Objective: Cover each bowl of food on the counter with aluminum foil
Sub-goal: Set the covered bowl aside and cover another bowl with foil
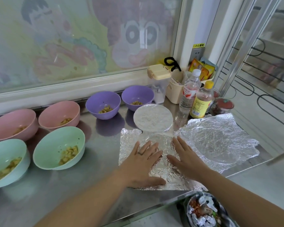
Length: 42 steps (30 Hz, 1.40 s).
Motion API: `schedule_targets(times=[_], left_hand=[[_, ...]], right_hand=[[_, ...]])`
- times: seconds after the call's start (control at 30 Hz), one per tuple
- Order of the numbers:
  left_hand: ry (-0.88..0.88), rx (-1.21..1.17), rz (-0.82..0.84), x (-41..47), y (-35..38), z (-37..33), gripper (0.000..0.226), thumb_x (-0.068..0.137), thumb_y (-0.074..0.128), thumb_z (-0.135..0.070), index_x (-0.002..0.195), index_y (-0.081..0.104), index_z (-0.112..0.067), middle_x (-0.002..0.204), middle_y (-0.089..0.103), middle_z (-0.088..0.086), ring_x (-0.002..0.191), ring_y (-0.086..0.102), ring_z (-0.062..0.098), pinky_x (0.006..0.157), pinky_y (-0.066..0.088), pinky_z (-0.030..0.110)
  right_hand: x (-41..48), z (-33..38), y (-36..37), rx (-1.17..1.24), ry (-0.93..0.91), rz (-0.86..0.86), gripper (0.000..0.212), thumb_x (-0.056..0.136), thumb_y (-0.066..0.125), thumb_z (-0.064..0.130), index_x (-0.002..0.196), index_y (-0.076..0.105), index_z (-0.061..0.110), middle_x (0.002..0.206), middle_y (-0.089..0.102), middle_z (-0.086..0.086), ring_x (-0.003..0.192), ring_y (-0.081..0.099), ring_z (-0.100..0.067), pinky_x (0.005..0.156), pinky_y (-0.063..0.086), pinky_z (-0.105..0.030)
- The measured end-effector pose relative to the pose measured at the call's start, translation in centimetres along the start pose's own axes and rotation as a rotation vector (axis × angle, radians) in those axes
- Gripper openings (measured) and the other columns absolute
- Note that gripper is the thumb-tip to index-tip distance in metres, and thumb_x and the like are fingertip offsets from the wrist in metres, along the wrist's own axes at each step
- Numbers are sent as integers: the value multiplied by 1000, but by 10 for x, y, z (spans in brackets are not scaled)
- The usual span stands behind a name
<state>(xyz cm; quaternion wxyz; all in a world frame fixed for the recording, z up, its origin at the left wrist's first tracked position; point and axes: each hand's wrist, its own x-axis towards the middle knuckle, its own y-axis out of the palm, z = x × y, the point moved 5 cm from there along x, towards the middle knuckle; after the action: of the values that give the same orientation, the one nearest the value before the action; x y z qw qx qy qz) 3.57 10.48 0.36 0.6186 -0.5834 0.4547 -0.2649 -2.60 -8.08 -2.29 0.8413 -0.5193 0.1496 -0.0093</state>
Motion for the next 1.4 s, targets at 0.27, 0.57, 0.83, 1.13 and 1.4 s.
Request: schedule_targets(times=[0.27, 0.57, 0.83, 1.13, 1.4], left_hand=[[3, 35, 12, -24, 12, 2, 117, 71, 26, -98, 157, -12, -30, 161, -29, -2, 144, -37, 19, 120, -16, 51], [-29, 8, -8, -24, 14, 0, 118, 70, 25, -99, 158, -7, -28, 162, -28, 5, 142, -41, 26, 120, -10, 55], [-84, -25, -10, -20, 16, 2, 125, 64, 32, -100, 158, -7, -28, 160, -31, 13, 139, -44, 33, 122, -4, 53], [-105, 19, 3, -18, 18, 0, 129, 60, 29, -102, 157, -12, -29, 158, -33, 15, 138, -45, 34, 122, -4, 52], [-93, -50, -39, -20, 15, 0, 128, 61, 35, -101, 159, -4, -28, 161, -28, 14, 142, -39, 34, 122, -6, 53]], right_hand=[[-14, 6, 12, -101, -52, 12, 93, 86, 8, 84, 159, -14, 30, 169, -11, 9, 156, 1, -16, 127, 7, -45], [-16, 53, 17, -390, -109, -29, 93, 90, 10, 86, 158, -17, 28, 163, -31, 3, 148, -35, -21, 122, -16, -52], [-8, 41, 17, -238, -41, -69, 101, 87, 9, 84, 162, -8, 19, 167, -20, 1, 154, -19, -16, 123, -2, -35], [8, 32, 7, 10, 84, -105, 67, 104, 35, 55, 159, 18, 21, 158, 33, -2, 143, 37, -23, 109, 40, -43], [31, 46, -20, -109, -128, -251, 46, 106, 43, 40, 150, 42, 26, 149, 49, 5, 135, 46, -22, 111, 39, -43]])
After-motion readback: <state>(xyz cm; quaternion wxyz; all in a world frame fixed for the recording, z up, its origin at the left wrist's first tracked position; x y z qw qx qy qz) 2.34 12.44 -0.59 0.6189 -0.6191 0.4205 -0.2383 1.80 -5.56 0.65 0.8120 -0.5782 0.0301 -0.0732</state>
